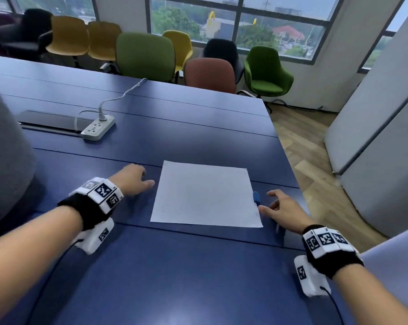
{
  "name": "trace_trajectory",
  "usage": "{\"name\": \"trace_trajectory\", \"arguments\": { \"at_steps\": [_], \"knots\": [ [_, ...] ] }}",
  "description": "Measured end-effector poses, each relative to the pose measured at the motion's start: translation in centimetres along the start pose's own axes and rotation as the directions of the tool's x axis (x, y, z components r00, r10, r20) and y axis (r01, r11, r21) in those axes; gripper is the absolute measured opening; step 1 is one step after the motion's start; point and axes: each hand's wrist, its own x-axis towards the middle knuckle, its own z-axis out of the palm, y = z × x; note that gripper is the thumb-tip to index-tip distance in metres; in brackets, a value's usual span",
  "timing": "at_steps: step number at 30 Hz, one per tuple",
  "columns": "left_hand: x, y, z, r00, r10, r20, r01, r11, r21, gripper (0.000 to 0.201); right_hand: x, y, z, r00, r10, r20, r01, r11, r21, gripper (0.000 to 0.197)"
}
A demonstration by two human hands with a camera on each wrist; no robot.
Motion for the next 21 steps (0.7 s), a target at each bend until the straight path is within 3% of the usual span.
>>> {"name": "trace_trajectory", "arguments": {
  "at_steps": [3, 6, 9, 11, 14, 18, 20, 21],
  "knots": [
    [-7.3, -3.7, 3.1, 0.98, -0.104, 0.169, 0.088, 0.991, 0.099, 0.08, -5.2, -1.0, 0.6, 0.993, -0.113, 0.038, 0.115, 0.992, -0.051, 0.057],
    [-12.8, -6.1, 5.4, 0.955, -0.197, 0.22, 0.158, 0.97, 0.183, 0.092, -11.3, -2.1, 1.7, 0.964, -0.222, 0.144, 0.233, 0.971, -0.061, 0.07],
    [-15.6, -4.4, 6.1, 0.957, -0.131, 0.26, 0.09, 0.983, 0.163, 0.123, -16.7, -3.4, 2.5, 0.953, -0.266, 0.144, 0.271, 0.962, -0.018, 0.098],
    [-16.7, -2.2, 6.7, 0.956, -0.057, 0.289, 0.011, 0.988, 0.157, 0.145, -19.2, -4.0, 3.3, 0.949, -0.292, 0.122, 0.296, 0.955, -0.023, 0.103],
    [-18.6, 1.0, 8.4, 0.936, 0.094, 0.339, -0.152, 0.977, 0.149, 0.141, -22.1, -4.5, 4.6, 0.939, -0.328, 0.103, 0.33, 0.944, -0.008, 0.098],
    [-21.3, 5.5, 10.0, 0.838, 0.317, 0.444, -0.402, 0.909, 0.108, 0.118, -24.2, -4.8, 6.6, 0.946, -0.322, 0.031, 0.316, 0.942, 0.115, 0.09],
    [-21.5, 6.2, 9.1, 0.812, 0.358, 0.462, -0.422, 0.906, 0.041, 0.107, -25.1, -4.5, 7.3, 0.951, -0.308, 0.015, 0.304, 0.944, 0.13, 0.085],
    [-20.9, 5.8, 8.4, 0.825, 0.352, 0.443, -0.404, 0.914, 0.026, 0.111, -25.3, -4.3, 7.6, 0.958, -0.288, 0.001, 0.286, 0.95, 0.123, 0.084]
  ]
}}
